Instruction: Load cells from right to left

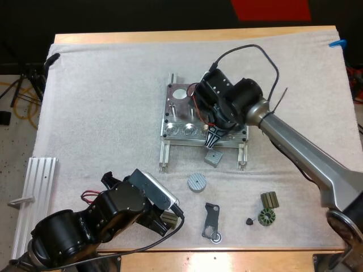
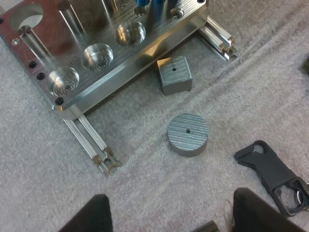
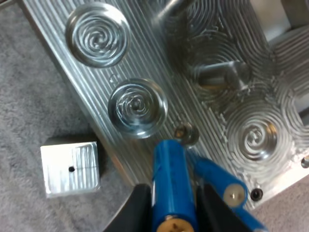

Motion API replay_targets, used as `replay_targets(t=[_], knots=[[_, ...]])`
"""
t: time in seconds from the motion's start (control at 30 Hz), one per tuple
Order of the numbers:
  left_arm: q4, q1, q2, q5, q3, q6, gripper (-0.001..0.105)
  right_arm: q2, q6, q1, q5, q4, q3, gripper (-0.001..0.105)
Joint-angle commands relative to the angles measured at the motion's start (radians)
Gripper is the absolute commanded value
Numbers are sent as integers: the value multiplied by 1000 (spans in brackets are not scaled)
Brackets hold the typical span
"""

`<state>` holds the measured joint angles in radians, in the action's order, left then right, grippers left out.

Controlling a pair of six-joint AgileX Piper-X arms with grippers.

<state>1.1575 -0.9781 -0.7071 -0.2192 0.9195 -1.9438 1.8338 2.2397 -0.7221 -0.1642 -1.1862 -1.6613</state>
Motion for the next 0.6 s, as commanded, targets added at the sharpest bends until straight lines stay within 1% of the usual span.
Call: replay_targets(t=[0.0, 0.13, 0.37, 0.57], knots=[[1, -2, 7, -18, 5, -11, 54, 5, 17, 3, -17, 12, -11, 2], [1, -2, 7, -18, 5, -11, 54, 26, 55, 3, -71, 46, -11, 2], [1, -2, 7, -18, 5, -9, 54, 54, 72, 10, -108, 52, -11, 2], [-1, -2, 7, -18, 5, -9, 54, 67, 72, 10, -108, 52, -11, 2]])
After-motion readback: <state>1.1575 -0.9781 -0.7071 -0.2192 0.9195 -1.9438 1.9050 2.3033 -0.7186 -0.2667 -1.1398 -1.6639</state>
